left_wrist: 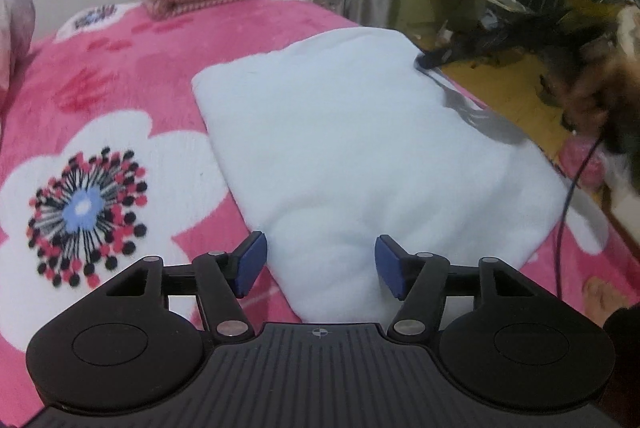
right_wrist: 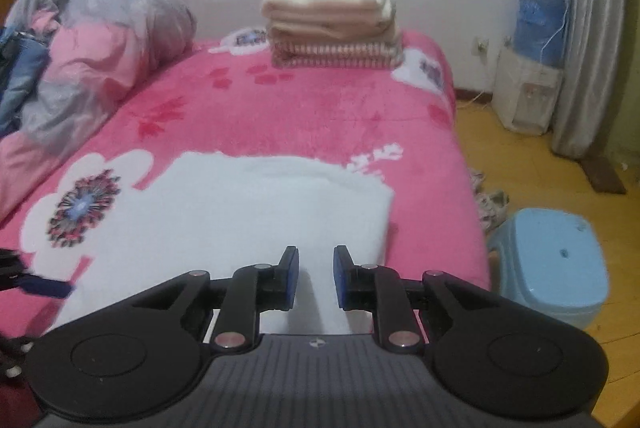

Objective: Fold clothes
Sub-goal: 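Press the right tool across the sweatshirt surface to smooth it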

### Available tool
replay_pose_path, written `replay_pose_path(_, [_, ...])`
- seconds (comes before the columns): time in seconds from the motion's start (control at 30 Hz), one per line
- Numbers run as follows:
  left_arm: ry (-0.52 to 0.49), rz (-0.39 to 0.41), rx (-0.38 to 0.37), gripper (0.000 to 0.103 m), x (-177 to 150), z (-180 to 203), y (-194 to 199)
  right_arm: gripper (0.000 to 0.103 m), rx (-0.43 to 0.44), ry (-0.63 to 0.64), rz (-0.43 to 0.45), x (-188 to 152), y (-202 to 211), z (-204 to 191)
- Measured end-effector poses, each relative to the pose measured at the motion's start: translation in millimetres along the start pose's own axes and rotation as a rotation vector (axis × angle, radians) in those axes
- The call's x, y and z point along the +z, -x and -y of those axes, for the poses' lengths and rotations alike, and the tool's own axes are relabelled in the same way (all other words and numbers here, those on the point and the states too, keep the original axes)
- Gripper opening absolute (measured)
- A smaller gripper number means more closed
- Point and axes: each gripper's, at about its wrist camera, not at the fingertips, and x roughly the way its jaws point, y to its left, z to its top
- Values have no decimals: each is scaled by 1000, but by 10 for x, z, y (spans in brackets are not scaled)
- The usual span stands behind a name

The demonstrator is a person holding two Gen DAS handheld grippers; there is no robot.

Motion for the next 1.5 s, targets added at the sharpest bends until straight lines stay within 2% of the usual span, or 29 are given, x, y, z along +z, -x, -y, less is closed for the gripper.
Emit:
replay_pose_path(0.1, [95,-39,-31,62,41,-94,-7,18,-27,-60,-42,2,-247,132])
replay_pose_path(0.2, [158,-61,-48,62,96,-175,31,19,-31,-70,5,189,-101,122])
replay_pose_path(0.27, [168,-53,-41,62,166,-198,35,19,-6,-90,27,281,-154,152])
replay_pose_path(0.4, [182,-118,-29,64,302,-145,-107,17,-11,-229,3,356,-549,389])
replay_pose_path(0.5, [200,-156,-5,68,370,-127,-183,17,-28,-355,-16,452,-556,508])
replay_pose_path(0.63, [197,-178,23,71,397,-62,-190,19,1,-288,56,582,-376,327])
replay_pose_path(0.7, [203,-185,35,73,404,-38,-210,19,42,-263,43,596,-453,251])
replay_pose_path(0.77, [198,-188,48,74,411,-1,-207,20,26,-235,-3,563,-641,215])
replay_pose_path(0.83, [194,-194,61,74,424,23,-201,28,6,-271,-13,514,-773,278])
replay_pose_path(0.9, [189,-205,72,74,439,43,-198,28,15,-366,-15,538,-712,362])
replay_pose_path(0.97, [182,-212,84,76,447,69,-192,28,8,-350,11,599,-590,297])
replay_pose_path(1.1, [183,-220,110,79,446,108,-204,28,150,-274,41,660,-544,82])
replay_pose_path(1.17, [179,-224,121,79,446,131,-208,28,208,-224,-3,674,-701,-47])
replay_pose_path(1.23, [166,-225,137,81,449,164,-209,26,162,-167,-49,656,-936,-168])
replay_pose_path(1.27, [160,-225,146,82,452,180,-210,26,150,-161,-34,644,-996,-183])
replay_pose_path(1.4, [151,-230,173,84,450,211,-208,27,85,-213,-10,748,-1001,-173])
replay_pose_path(1.5, [155,-234,184,86,444,212,-200,28,67,-272,3,741,-860,-126])
